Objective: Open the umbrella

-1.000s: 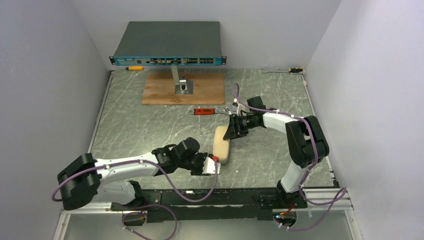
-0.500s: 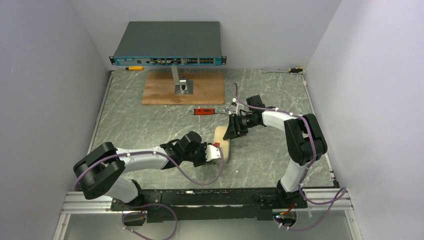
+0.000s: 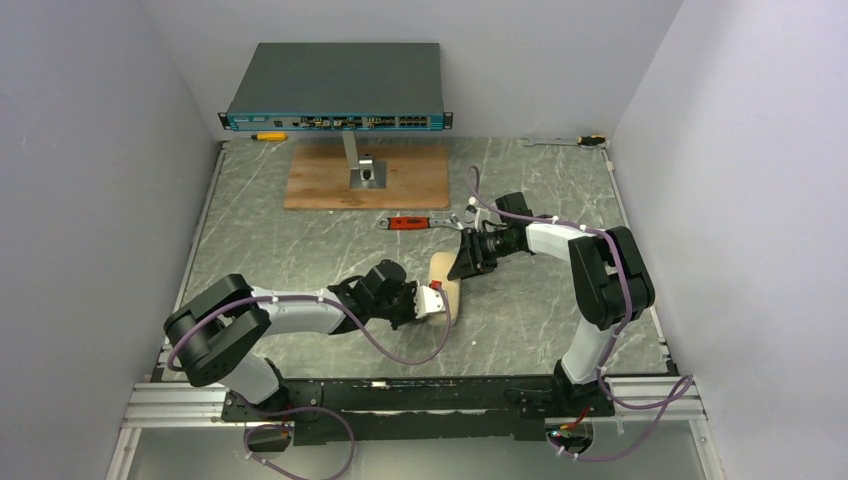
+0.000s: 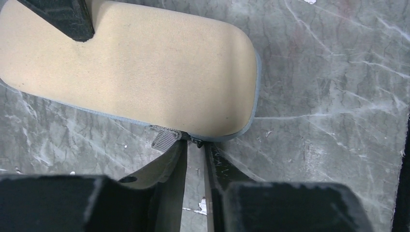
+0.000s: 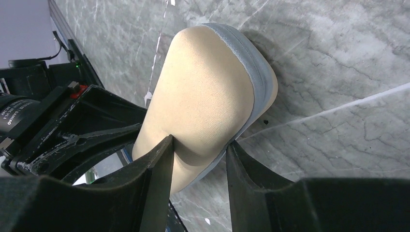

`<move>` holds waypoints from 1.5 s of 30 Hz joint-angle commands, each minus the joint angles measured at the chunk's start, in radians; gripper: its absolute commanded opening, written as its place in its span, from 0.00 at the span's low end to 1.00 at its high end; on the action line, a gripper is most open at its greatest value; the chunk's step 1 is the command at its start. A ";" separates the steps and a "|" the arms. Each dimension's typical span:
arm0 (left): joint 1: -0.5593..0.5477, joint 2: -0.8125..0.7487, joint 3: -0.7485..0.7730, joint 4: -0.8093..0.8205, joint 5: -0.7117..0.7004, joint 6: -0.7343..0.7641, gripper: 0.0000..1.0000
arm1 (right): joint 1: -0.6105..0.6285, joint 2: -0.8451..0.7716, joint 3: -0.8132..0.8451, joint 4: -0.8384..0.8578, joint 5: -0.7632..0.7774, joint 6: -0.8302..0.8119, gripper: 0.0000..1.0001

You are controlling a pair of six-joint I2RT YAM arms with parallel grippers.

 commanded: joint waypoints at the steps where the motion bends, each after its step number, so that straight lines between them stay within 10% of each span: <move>1: -0.005 0.011 0.031 0.050 0.055 -0.034 0.19 | -0.001 0.022 -0.041 0.017 0.158 0.017 0.00; 4: -0.022 0.002 0.035 0.031 0.064 -0.042 0.00 | 0.000 0.024 -0.047 0.034 0.180 0.045 0.00; 15: -0.166 -0.020 0.016 -0.059 0.007 -0.110 0.00 | -0.027 0.006 -0.078 0.064 0.237 0.125 0.00; 21: -0.057 -0.004 0.056 -0.101 0.039 -0.194 0.00 | -0.107 -0.056 -0.101 0.015 0.151 0.081 0.02; 24: 0.042 0.015 0.117 -0.196 0.049 -0.163 0.00 | -0.179 -0.140 -0.095 -0.094 0.013 -0.039 0.50; 28: 0.118 0.053 0.175 -0.280 0.115 -0.090 0.00 | -0.230 -0.210 0.022 -0.348 -0.031 -0.361 0.78; 45: 0.151 0.102 0.233 -0.232 0.161 0.056 0.00 | -0.113 0.071 0.458 -0.693 -0.143 -1.094 1.00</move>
